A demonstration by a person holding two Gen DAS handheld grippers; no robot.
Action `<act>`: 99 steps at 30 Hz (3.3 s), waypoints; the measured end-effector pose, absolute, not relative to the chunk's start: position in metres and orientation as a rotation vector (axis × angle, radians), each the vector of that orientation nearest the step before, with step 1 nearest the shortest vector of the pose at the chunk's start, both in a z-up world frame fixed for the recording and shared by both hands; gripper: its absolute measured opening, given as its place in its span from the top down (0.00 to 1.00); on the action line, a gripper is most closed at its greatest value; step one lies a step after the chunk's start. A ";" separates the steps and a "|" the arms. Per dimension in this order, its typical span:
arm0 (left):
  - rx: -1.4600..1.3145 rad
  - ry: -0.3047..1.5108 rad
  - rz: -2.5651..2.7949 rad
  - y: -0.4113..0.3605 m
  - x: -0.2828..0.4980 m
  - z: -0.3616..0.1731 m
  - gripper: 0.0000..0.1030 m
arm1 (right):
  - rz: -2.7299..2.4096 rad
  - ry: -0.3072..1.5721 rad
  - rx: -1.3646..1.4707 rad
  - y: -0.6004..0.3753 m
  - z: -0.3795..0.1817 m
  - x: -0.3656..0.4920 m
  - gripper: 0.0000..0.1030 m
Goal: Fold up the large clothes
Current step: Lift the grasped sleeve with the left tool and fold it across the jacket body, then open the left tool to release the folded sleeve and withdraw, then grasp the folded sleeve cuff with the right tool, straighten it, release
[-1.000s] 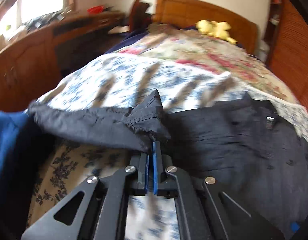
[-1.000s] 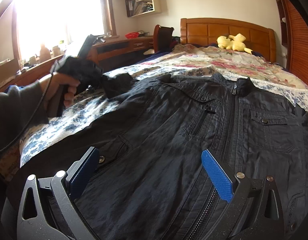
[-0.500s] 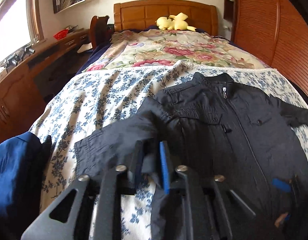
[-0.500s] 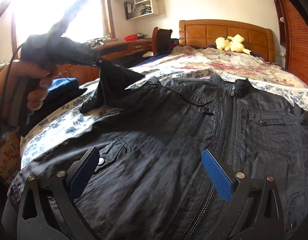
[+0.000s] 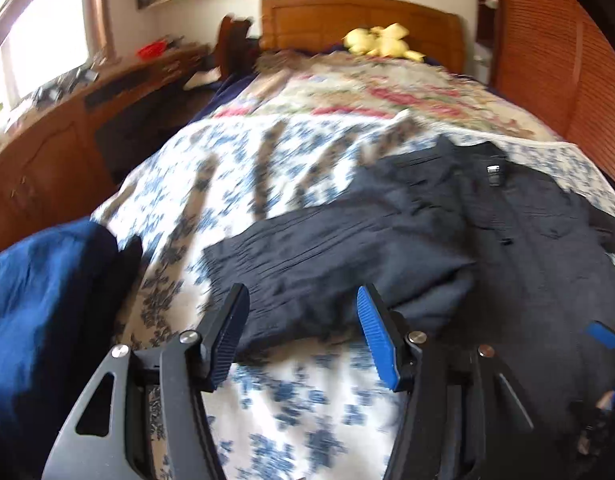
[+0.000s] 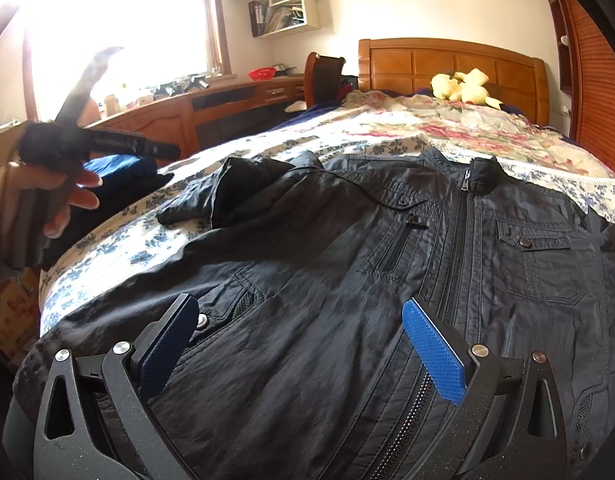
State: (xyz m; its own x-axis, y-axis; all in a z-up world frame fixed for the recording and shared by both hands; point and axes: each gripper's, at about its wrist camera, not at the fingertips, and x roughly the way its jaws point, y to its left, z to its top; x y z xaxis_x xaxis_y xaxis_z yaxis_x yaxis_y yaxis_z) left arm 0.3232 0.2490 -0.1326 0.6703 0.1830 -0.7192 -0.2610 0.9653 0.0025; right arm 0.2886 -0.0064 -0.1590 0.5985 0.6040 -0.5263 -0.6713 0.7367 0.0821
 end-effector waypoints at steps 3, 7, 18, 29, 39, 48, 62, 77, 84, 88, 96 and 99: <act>-0.131 0.837 0.299 0.271 0.332 -0.158 0.46 | 0.742 0.562 -0.130 -0.006 -0.159 0.289 0.00; -0.201 0.886 0.326 0.296 0.341 -0.187 0.46 | 0.744 0.564 -0.133 -0.006 -0.160 0.289 0.00; -0.351 0.934 0.342 0.312 0.348 -0.219 0.47 | 0.748 0.569 -0.134 -0.005 -0.160 0.290 0.00; -0.298 0.840 0.288 0.262 0.345 -0.153 0.95 | 0.722 0.572 -0.134 -0.009 -0.156 0.288 0.00; -0.089 0.612 0.092 0.134 0.327 -0.014 0.95 | 0.622 0.547 -0.118 -0.080 -0.128 0.273 0.00; 0.003 0.582 -0.118 0.027 0.307 0.018 0.95 | 0.484 0.523 -0.055 -0.158 -0.102 0.270 0.00; 0.036 0.602 -0.194 -0.010 0.239 -0.014 0.70 | 0.446 0.517 -0.071 -0.170 -0.083 0.257 0.00; -0.043 0.638 -0.095 0.067 0.211 -0.101 0.56 | 0.489 0.635 -0.177 -0.106 -0.133 0.285 0.00; -0.092 0.620 -0.076 0.091 0.197 -0.110 0.54 | 0.508 0.712 -0.200 -0.087 -0.157 0.297 0.00; -0.067 0.599 -0.055 0.096 0.188 -0.106 0.54 | 0.516 0.757 -0.228 -0.079 -0.170 0.301 0.00; -0.094 0.595 -0.043 0.108 0.185 -0.107 0.54 | 0.562 0.815 -0.224 -0.078 -0.177 0.306 0.10; -0.105 0.596 -0.029 0.112 0.185 -0.107 0.54 | 0.598 0.829 -0.211 -0.078 -0.178 0.306 0.27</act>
State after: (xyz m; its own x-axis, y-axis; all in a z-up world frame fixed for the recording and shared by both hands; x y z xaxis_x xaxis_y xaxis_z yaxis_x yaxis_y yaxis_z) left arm 0.1855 0.1121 -0.1070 0.8275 -0.0579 -0.5585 -0.0027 0.9942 -0.1071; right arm 0.3057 -0.0782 -0.1778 0.5234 0.4156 -0.7439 -0.5754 0.8163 0.0513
